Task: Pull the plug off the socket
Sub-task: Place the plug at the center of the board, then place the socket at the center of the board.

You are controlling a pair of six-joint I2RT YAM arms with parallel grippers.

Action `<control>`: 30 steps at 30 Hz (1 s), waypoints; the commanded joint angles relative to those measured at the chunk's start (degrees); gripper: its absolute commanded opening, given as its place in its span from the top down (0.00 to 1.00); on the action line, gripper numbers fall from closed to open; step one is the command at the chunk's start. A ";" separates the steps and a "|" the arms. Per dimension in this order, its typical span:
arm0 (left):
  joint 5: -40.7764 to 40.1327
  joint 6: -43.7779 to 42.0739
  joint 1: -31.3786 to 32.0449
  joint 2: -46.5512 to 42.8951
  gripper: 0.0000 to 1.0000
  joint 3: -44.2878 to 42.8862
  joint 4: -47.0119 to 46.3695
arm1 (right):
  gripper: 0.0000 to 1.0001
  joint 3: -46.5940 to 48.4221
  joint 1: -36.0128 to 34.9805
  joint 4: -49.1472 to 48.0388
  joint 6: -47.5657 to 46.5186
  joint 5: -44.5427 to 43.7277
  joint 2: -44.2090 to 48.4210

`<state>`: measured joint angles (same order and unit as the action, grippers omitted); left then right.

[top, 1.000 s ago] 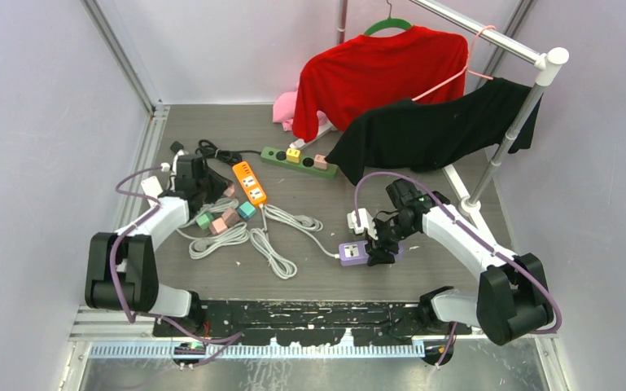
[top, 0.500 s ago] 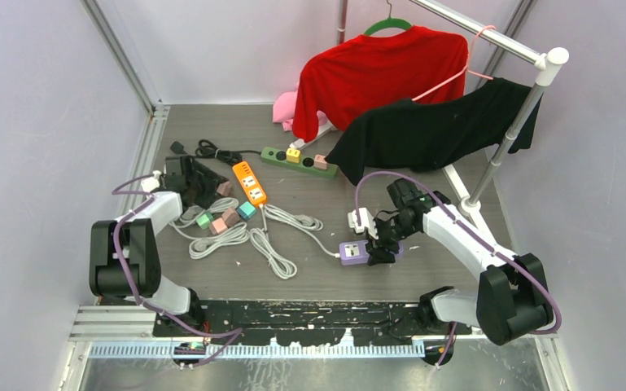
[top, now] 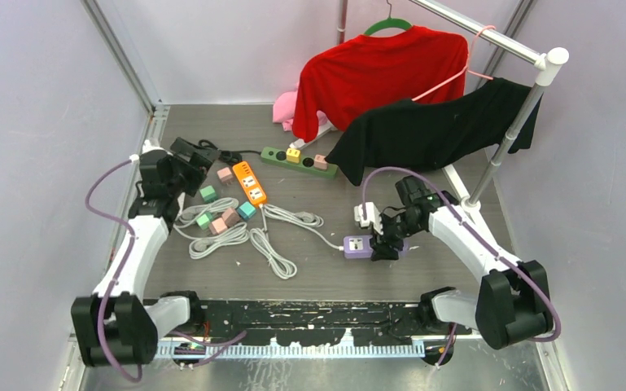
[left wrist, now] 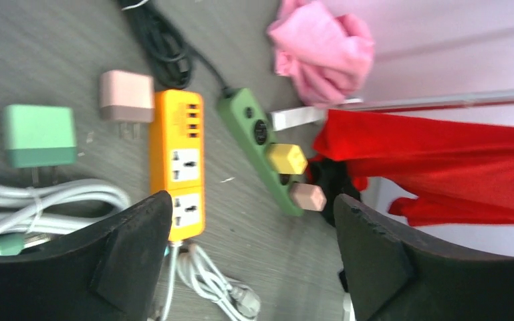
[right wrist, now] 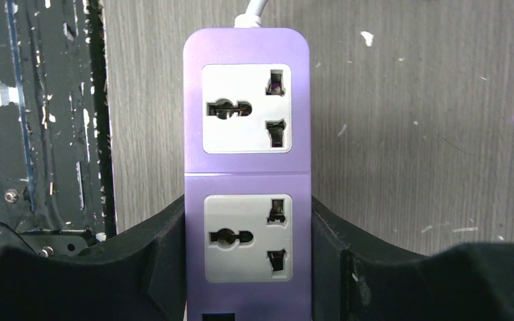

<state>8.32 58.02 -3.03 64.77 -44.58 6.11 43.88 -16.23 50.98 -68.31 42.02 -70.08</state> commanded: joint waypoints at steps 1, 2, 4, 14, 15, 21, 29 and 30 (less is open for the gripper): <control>7.20 -5.78 -0.22 -6.65 0.04 -2.28 -6.87 | 0.99 3.51 3.10 -2.84 3.12 2.23 3.33; 8.78 -7.36 -0.22 -7.60 0.01 -3.59 -6.97 | 0.99 3.64 4.08 -3.49 4.34 2.07 3.86; 12.77 -10.41 -0.22 -8.96 0.00 -6.07 -7.37 | 0.99 3.86 6.29 -5.48 7.64 1.07 5.08; 23.92 -34.43 8.70 -10.43 0.00 -8.20 -0.31 | 0.99 3.24 17.32 -16.24 21.89 -9.06 8.00; 21.01 -38.04 10.46 -11.22 0.00 -8.21 2.64 | 0.99 3.23 18.45 -17.00 22.67 -10.24 8.01; 10.98 -50.65 15.90 -19.01 0.00 -3.76 9.48 | 0.99 2.55 25.03 -21.63 27.52 -18.41 7.39; 7.66 -52.99 16.03 -31.21 0.00 5.13 7.32 | 0.97 1.84 31.49 -26.88 34.30 -27.39 5.74; 7.60 -52.94 16.06 -31.41 0.00 5.19 7.58 | 0.97 1.84 32.08 -26.79 34.83 -27.27 5.27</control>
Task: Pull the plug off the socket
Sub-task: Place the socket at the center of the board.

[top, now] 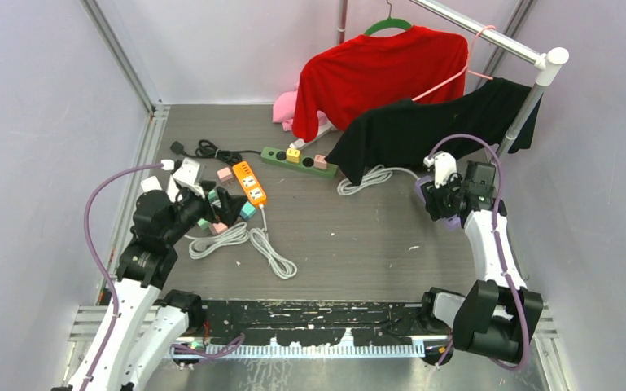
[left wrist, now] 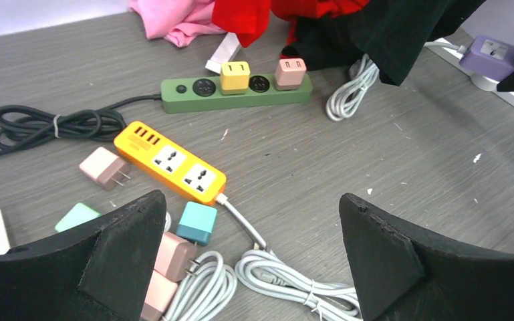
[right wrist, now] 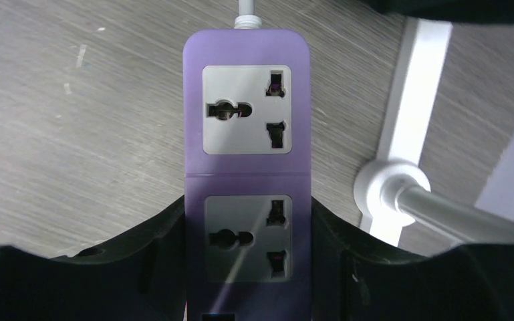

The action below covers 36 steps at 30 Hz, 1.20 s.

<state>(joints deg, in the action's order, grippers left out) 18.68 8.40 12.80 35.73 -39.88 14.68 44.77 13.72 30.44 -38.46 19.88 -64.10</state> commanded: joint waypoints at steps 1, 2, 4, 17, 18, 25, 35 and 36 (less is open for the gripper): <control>-2.67 -3.31 0.29 -2.34 0.00 0.50 -0.93 | 0.97 1.01 2.47 -5.96 5.19 -4.92 -1.15; -2.35 -3.23 0.28 -2.28 0.00 0.50 -0.95 | 0.97 0.99 2.76 -5.47 5.30 -4.78 -1.80; -1.98 -3.06 0.33 -2.20 0.00 0.51 -0.85 | 0.97 1.15 2.97 -4.56 4.73 -4.18 -3.39; -1.99 -3.13 0.53 -4.16 0.00 1.54 -0.01 | 0.61 3.92 3.13 5.94 -1.41 3.21 -13.99; -1.98 -3.13 0.50 -4.20 0.00 1.62 -0.03 | 0.60 4.10 3.08 6.43 -1.65 3.50 -14.44; -1.87 -3.09 0.51 -4.14 0.00 1.73 -0.19 | 0.40 4.82 3.08 8.12 -2.09 3.76 -14.63; -1.89 -3.13 0.56 -4.17 0.00 1.73 -0.24 | 0.34 5.45 3.17 8.93 -2.00 4.77 -13.20; -1.92 -3.13 0.52 -4.17 0.00 1.73 -0.19 | 0.34 5.54 3.24 9.00 -2.05 4.93 -12.96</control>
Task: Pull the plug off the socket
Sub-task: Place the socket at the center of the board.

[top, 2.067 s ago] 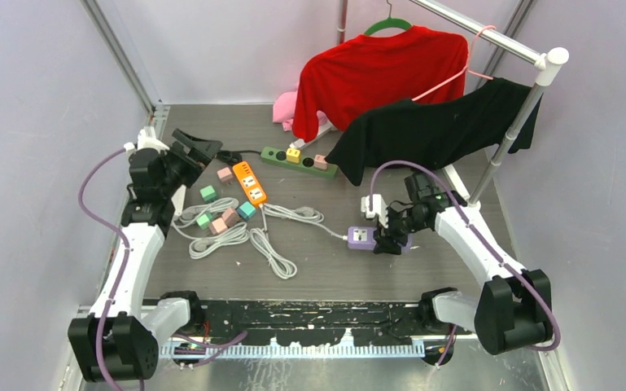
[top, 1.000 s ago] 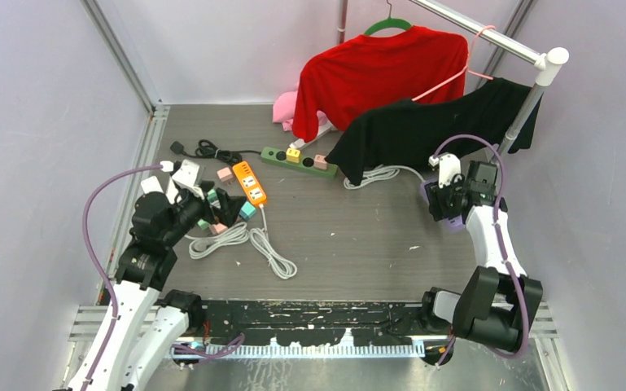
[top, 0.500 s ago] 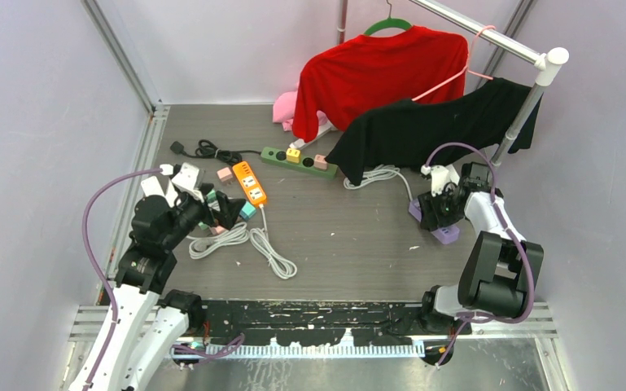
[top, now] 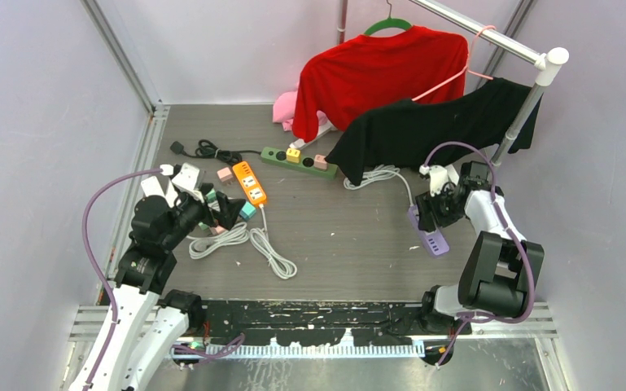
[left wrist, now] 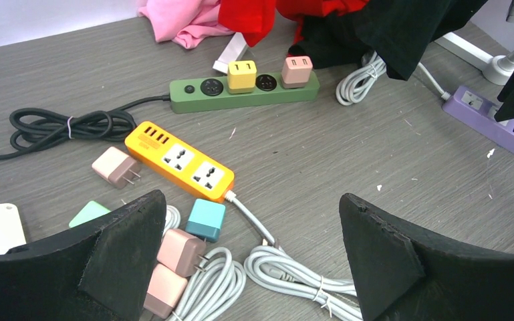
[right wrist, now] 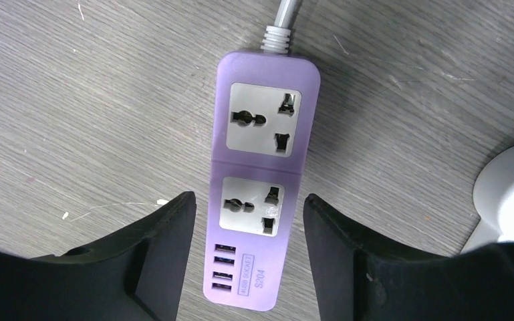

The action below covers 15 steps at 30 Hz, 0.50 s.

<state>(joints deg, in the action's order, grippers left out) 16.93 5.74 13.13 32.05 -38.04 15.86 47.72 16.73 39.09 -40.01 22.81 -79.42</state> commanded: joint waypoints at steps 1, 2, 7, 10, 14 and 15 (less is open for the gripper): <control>-0.17 -0.47 0.16 -0.50 0.00 -0.10 -1.42 | 0.34 2.71 0.23 0.31 -0.50 2.32 2.81; -0.14 -0.47 0.21 -0.50 0.00 -0.15 -1.37 | 0.34 2.77 0.28 0.43 -0.58 2.87 3.43; -0.09 -0.46 0.19 -0.31 0.00 -0.10 -1.40 | 0.33 2.25 0.41 2.07 -4.30 12.42 8.87; 0.02 -0.44 0.22 -0.11 0.01 -0.02 -1.39 | 0.33 1.24 0.41 3.97 -7.84 24.77 13.78; 0.17 -0.40 0.15 0.07 0.01 -0.02 -1.51 | 0.31 -1.17 0.44 9.72 -19.48 38.06 19.34; 0.21 -0.38 0.21 0.11 0.01 -0.02 -1.50 | 0.31 -1.44 0.43 12.50 -23.83 40.71 19.89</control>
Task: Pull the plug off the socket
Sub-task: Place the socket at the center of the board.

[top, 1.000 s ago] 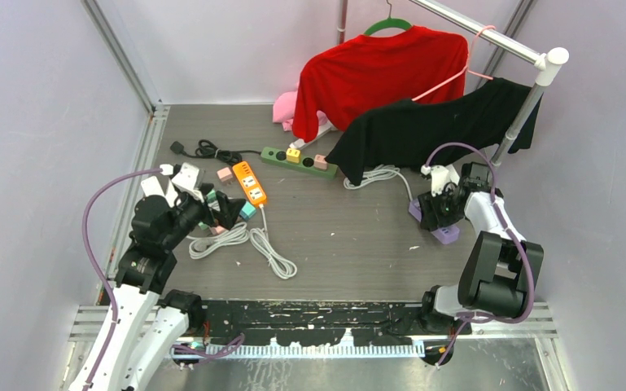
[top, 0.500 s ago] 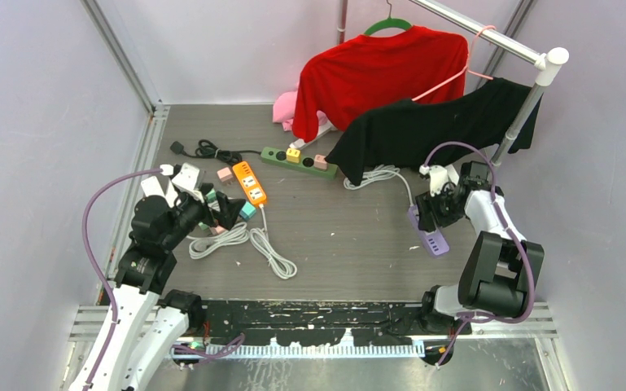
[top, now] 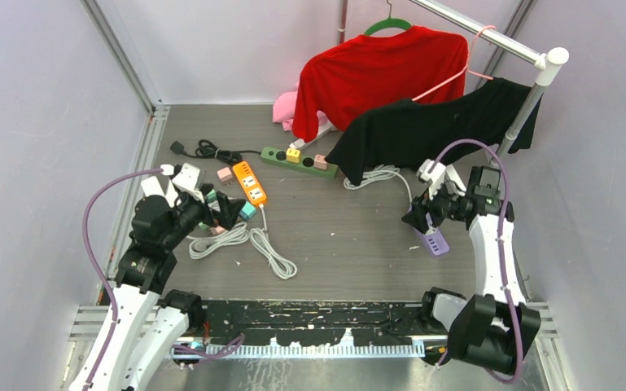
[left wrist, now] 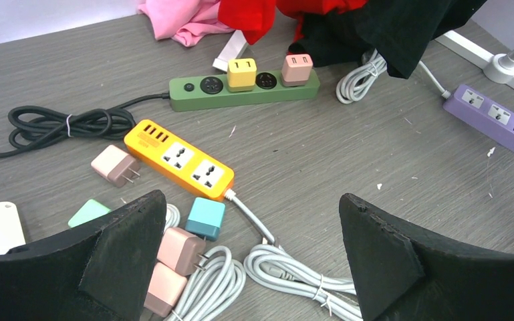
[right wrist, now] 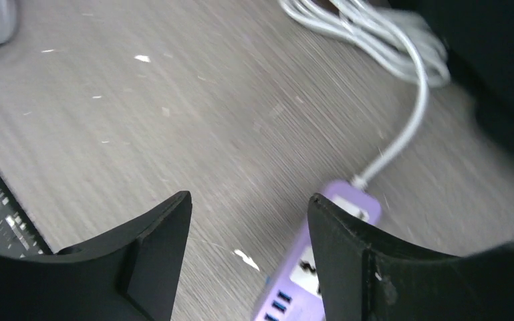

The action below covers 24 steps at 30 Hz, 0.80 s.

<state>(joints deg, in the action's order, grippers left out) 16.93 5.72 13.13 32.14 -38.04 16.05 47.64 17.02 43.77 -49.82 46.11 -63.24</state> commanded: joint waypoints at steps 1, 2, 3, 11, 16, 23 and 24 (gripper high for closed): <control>0.17 -0.35 0.15 0.09 0.01 -0.01 -1.70 | 0.30 -1.18 -0.02 11.13 -18.61 19.25 3.80; 0.27 -0.35 0.17 0.22 0.01 -0.01 -1.71 | 0.30 -0.71 -0.47 14.22 -22.66 20.47 3.33; 0.32 -0.35 0.20 0.25 0.01 0.00 -1.66 | 0.31 -0.11 -1.26 16.64 -25.90 20.80 2.70; 0.19 -0.44 0.19 1.11 0.02 0.07 -1.47 | 0.30 1.33 -20.34 3.53 -17.27 2.84 -2.68; -0.44 -1.11 0.20 2.25 0.02 -0.01 -0.94 | 0.27 5.36 -32.99 -3.55 -13.69 -7.89 -12.43; -1.39 -2.14 0.19 3.94 0.03 -0.62 0.49 | 0.00 16.18 -45.66 -12.01 -7.68 -21.86 -27.76; -1.48 -2.31 0.11 4.05 0.02 -0.69 0.60 | 0.00 17.90 -46.08 -13.40 -6.32 -22.98 -29.86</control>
<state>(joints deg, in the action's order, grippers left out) 16.38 5.04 13.13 35.77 -38.00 16.80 58.57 -26.02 38.70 -61.47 32.01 -87.88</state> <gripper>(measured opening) 0.976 0.990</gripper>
